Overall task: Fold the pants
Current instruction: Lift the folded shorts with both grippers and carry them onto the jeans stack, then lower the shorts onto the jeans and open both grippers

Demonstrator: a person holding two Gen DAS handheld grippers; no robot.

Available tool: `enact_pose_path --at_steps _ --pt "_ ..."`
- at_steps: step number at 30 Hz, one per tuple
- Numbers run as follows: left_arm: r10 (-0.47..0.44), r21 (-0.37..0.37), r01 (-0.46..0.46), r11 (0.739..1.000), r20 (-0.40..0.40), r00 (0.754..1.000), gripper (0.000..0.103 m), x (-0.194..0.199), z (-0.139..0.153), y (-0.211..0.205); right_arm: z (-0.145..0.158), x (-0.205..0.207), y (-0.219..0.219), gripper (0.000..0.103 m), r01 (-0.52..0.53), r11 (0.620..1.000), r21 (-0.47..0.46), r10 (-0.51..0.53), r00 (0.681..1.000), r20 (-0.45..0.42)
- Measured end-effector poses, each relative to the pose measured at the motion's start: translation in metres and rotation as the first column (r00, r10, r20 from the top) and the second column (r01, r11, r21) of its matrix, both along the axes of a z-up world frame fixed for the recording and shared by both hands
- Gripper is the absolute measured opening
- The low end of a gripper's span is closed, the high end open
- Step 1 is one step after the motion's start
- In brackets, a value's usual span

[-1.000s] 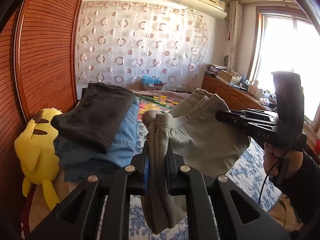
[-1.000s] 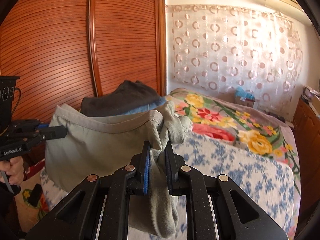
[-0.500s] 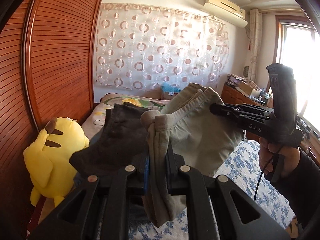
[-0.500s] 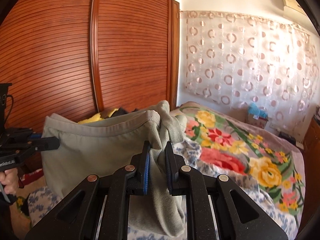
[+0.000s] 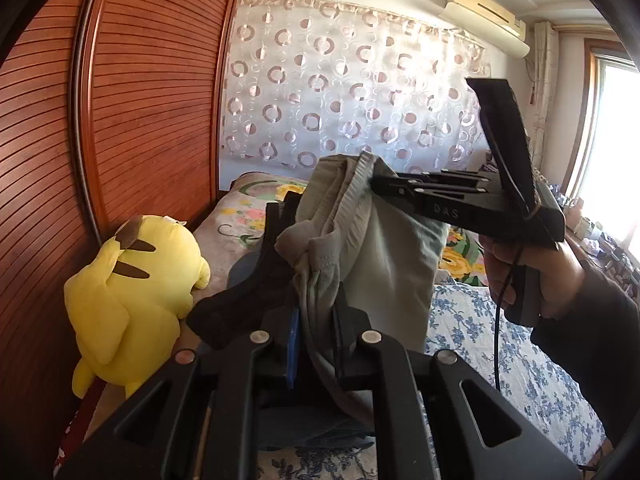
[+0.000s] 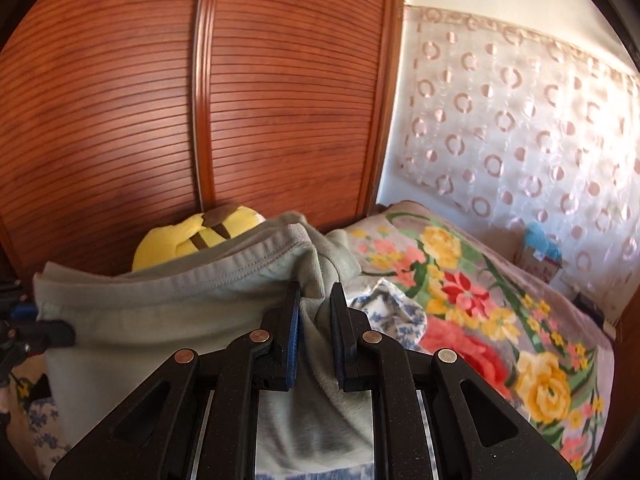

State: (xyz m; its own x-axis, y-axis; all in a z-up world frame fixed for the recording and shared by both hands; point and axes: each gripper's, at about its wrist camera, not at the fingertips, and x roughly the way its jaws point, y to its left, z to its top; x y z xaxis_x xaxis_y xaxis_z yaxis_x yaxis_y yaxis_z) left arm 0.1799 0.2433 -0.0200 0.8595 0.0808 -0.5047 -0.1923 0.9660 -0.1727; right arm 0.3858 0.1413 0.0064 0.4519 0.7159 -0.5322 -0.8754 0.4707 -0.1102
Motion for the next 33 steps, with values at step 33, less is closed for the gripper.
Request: enact_pose_path --at_steps 33 --pt "-0.034 0.037 0.034 0.999 -0.013 0.999 0.044 -0.007 0.002 0.002 -0.012 -0.021 -0.014 0.032 -0.001 0.999 0.052 0.006 0.995 -0.098"
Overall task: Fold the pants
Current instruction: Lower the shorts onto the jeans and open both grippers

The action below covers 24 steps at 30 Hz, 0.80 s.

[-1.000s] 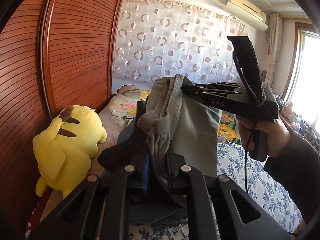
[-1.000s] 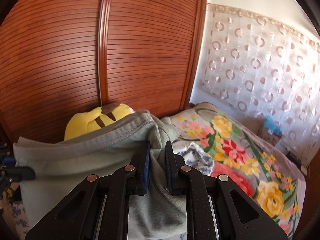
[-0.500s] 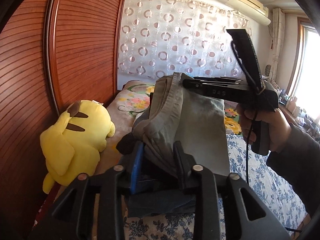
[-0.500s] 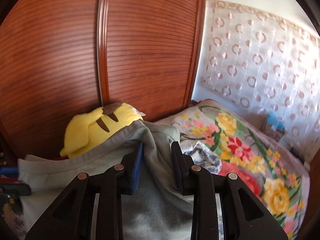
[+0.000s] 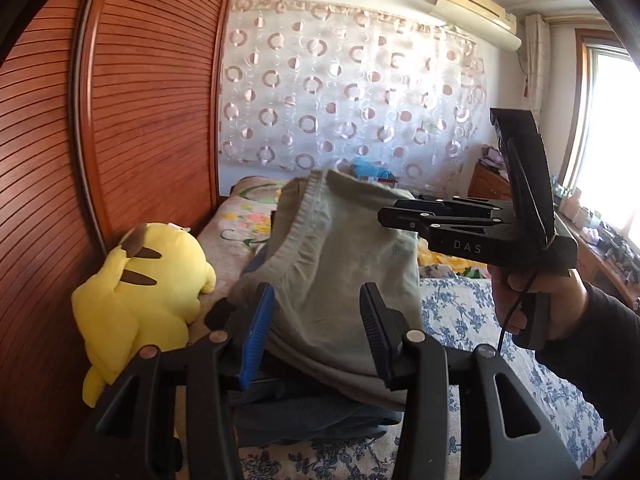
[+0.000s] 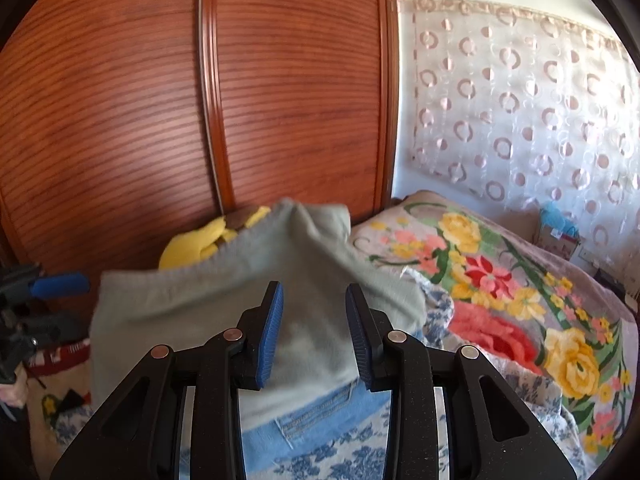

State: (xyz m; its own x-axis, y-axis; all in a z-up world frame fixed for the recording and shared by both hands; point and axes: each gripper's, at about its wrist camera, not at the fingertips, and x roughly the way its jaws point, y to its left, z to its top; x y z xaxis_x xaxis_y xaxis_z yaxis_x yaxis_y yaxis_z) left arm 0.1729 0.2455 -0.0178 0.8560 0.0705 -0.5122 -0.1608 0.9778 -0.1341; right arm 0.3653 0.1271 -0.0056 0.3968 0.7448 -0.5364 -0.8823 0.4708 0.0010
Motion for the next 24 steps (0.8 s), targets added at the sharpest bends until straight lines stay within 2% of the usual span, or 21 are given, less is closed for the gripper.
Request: enact_pose_path --at_steps 4,8,13,24 --pt "0.015 -0.002 -0.015 1.0 -0.062 0.998 0.044 0.012 -0.018 0.003 -0.011 0.008 0.001 0.032 0.022 1.0 -0.013 -0.022 1.0 -0.009" --pt "0.028 -0.004 -0.028 1.0 -0.08 0.996 0.044 0.014 -0.027 0.005 -0.015 0.02 -0.001 0.032 0.036 0.999 0.0 -0.036 0.999 -0.025" --pt "0.03 0.008 -0.029 1.0 -0.084 0.996 0.044 0.013 -0.026 0.0 -0.017 0.022 -0.002 0.032 0.048 0.999 0.007 -0.048 0.998 -0.032" --pt "0.039 0.046 -0.036 0.998 -0.083 0.996 0.044 0.004 -0.014 -0.013 -0.011 -0.005 -0.029 0.034 0.07 0.997 0.029 -0.07 0.997 -0.018"
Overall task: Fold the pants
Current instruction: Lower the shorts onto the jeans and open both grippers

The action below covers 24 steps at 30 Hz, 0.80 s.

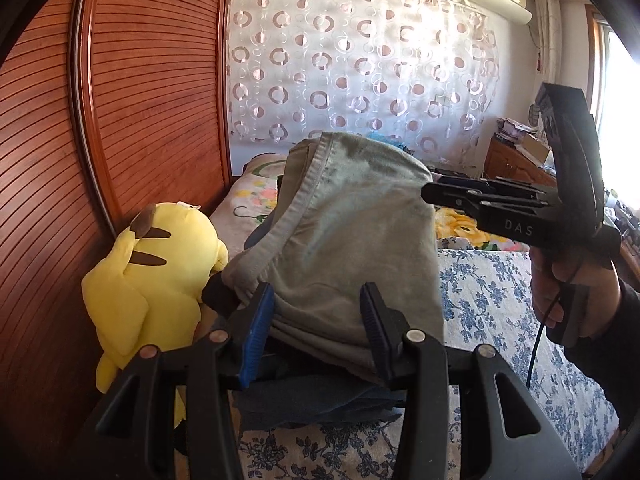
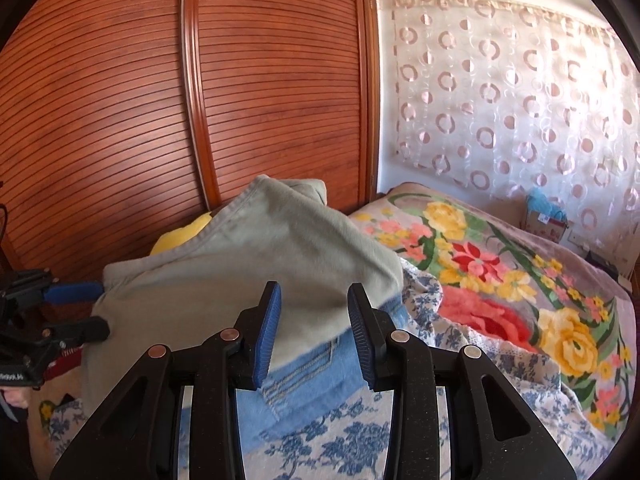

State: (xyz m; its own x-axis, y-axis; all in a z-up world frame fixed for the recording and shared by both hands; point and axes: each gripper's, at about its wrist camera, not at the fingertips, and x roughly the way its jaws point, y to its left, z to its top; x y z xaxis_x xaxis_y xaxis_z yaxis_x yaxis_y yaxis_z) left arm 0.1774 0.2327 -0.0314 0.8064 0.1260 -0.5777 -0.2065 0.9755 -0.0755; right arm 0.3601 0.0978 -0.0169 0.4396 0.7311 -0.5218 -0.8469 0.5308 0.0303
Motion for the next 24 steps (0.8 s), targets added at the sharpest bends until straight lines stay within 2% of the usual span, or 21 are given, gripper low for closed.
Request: enact_pose_path --at_steps 7,10,12,15,20,24 --pt "-0.017 0.031 0.016 0.999 0.009 1.0 0.045 -0.004 0.009 -0.02 -0.004 -0.014 -0.03 0.035 0.018 1.0 0.017 -0.017 1.0 -0.015" --pt "-0.026 0.044 0.025 0.999 0.025 0.999 0.054 -0.005 0.013 -0.03 -0.004 -0.017 -0.042 0.035 0.026 0.999 0.023 -0.026 0.999 -0.019" --pt "-0.033 0.053 0.031 0.998 0.041 0.999 0.067 -0.007 0.017 -0.036 -0.003 -0.018 -0.052 0.035 0.034 0.999 0.029 -0.034 0.999 -0.02" --pt "-0.046 0.048 0.042 0.998 0.067 0.997 0.068 -0.009 0.025 -0.043 -0.002 -0.017 -0.064 0.036 0.047 0.998 0.04 -0.046 0.999 -0.023" --pt "-0.03 0.063 0.023 0.998 0.125 0.992 0.086 -0.013 0.04 -0.054 0.003 -0.017 -0.084 0.036 0.069 0.996 0.054 -0.069 0.998 -0.011" --pt "-0.036 0.068 0.026 0.997 0.152 0.988 0.088 -0.014 0.047 -0.06 0.007 -0.018 -0.101 0.037 0.088 0.994 0.07 -0.087 0.996 -0.006"
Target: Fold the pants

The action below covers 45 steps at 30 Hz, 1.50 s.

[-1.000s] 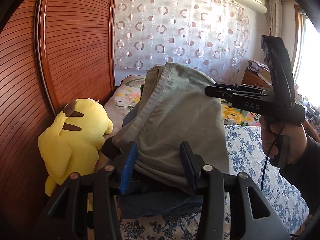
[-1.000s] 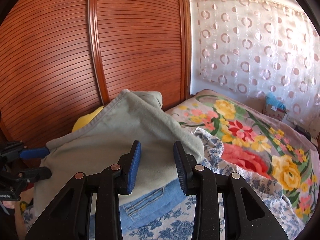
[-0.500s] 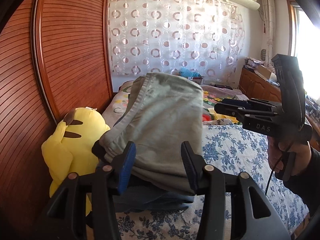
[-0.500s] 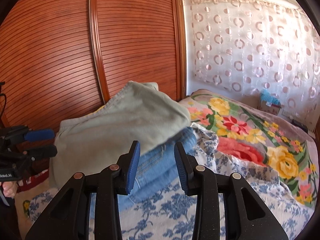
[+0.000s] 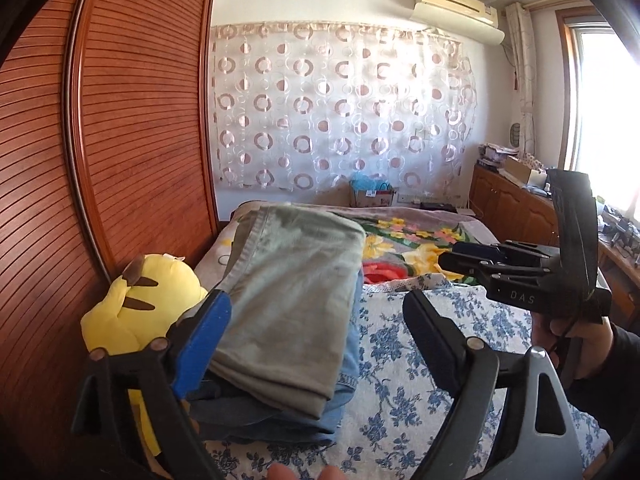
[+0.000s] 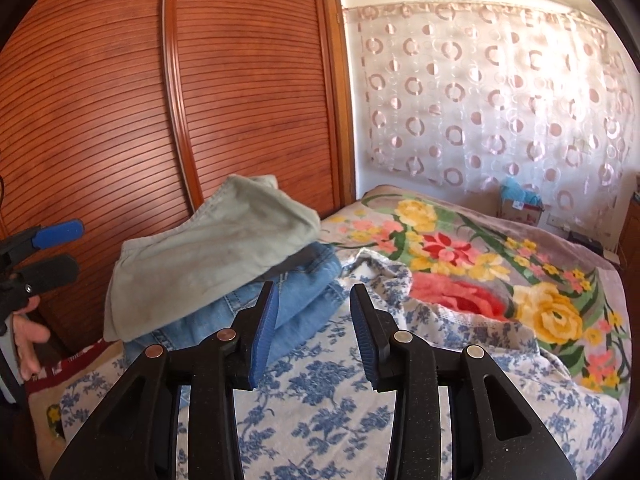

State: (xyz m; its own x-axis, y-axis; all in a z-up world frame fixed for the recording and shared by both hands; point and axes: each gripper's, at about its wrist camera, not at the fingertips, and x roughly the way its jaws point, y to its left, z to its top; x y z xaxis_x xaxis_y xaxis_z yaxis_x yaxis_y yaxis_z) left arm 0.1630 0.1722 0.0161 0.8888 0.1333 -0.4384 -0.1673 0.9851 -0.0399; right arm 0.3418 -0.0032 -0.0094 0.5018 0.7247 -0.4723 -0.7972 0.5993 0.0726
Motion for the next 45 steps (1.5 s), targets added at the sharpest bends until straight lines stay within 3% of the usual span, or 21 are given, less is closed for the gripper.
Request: enact_pose_path --at_steps 8,16,21,28,45 --pt "0.004 0.02 -0.004 1.0 0.014 1.0 0.089 -0.001 0.004 -0.017 0.008 -0.013 -0.028 0.043 0.05 0.999 0.018 -0.05 0.998 0.023" --pt "0.016 0.026 -0.016 1.0 0.024 1.0 0.089 -0.009 0.002 -0.033 0.021 -0.045 -0.055 0.069 0.135 0.99 0.044 -0.138 0.988 0.069" --pt "-0.017 0.007 0.017 1.0 0.038 0.999 0.089 -0.016 0.003 -0.04 0.023 -0.068 -0.073 0.077 0.22 0.974 0.054 -0.224 0.971 0.087" --pt "-0.06 0.013 0.06 0.998 0.047 0.997 0.089 -0.022 0.006 -0.061 0.026 -0.098 -0.103 0.078 0.327 0.941 0.084 -0.334 0.939 0.087" --pt "-0.157 0.026 0.156 0.987 0.047 0.987 0.089 -0.079 0.014 -0.123 0.037 -0.177 -0.168 0.078 0.413 0.905 0.099 -0.423 0.898 0.121"
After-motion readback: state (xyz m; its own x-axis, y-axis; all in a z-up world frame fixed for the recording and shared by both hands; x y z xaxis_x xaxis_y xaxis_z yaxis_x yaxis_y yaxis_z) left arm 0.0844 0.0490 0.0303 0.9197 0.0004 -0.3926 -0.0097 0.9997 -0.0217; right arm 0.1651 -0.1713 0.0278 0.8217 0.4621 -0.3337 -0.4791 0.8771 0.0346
